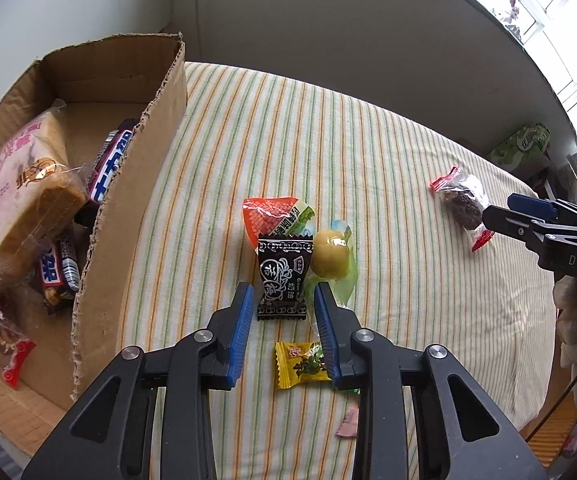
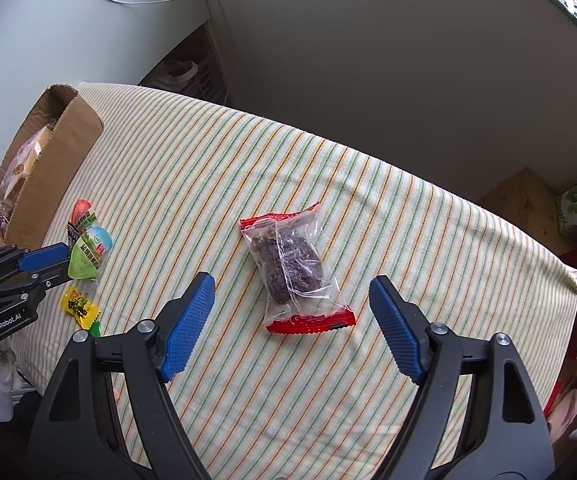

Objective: Organize snacks
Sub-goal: 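Move the left gripper to the black candy packet while the right approaches the dried-fruit bag, then grasp the black candy packet with the left gripper while the right grasps the dried-fruit bag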

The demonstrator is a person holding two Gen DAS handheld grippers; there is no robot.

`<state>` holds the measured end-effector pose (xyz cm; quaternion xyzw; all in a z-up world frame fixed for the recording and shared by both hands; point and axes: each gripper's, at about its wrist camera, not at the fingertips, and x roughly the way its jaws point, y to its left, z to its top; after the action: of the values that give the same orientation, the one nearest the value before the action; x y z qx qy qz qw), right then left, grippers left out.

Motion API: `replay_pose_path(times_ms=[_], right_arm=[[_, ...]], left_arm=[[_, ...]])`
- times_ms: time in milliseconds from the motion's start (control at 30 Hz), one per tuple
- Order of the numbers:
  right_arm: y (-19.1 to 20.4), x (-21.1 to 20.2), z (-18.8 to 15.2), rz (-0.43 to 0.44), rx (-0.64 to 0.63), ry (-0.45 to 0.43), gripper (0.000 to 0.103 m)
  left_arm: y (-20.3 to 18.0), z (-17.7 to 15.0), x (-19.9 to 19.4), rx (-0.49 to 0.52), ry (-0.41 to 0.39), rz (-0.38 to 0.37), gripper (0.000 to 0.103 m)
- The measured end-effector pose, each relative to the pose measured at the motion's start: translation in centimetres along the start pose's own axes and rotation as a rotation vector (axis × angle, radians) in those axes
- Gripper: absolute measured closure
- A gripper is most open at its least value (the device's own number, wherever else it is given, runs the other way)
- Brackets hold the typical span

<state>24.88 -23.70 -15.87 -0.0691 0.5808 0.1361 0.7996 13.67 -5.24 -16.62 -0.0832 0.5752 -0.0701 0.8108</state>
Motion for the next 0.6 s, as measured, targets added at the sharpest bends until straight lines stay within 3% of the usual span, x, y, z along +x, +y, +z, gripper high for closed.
replay_pose_path(times_ms=[233,267,300,533,600], right_arm=[[0.3,1.8,0.7,-0.003,-0.012,0.035,0.021],[0.5,2.1,0.9,-0.003,-0.016,0.039,0.021],[0.5,2.4,1.0,0.001,-0.017,0.045,0.024],[1.3,4.2,1.3,0.014,-0.019,0.09,0.059],[1.4,4.5,1.3,0.019,-0.012,0.093,0.059]], left_arm=[[0.3,0.4,0.6,0.003,0.007,-0.011,0.073],[0.4,0.4,0.6,0.002,0.006,-0.013,0.077],[0.4,0.5,0.6,0.002,0.007,-0.016,0.081],[0.0,0.6,0.7,0.022,-0.005,-0.007,0.082],[0.4,0.8,0.9,0.012,-0.005,-0.014,0.082]])
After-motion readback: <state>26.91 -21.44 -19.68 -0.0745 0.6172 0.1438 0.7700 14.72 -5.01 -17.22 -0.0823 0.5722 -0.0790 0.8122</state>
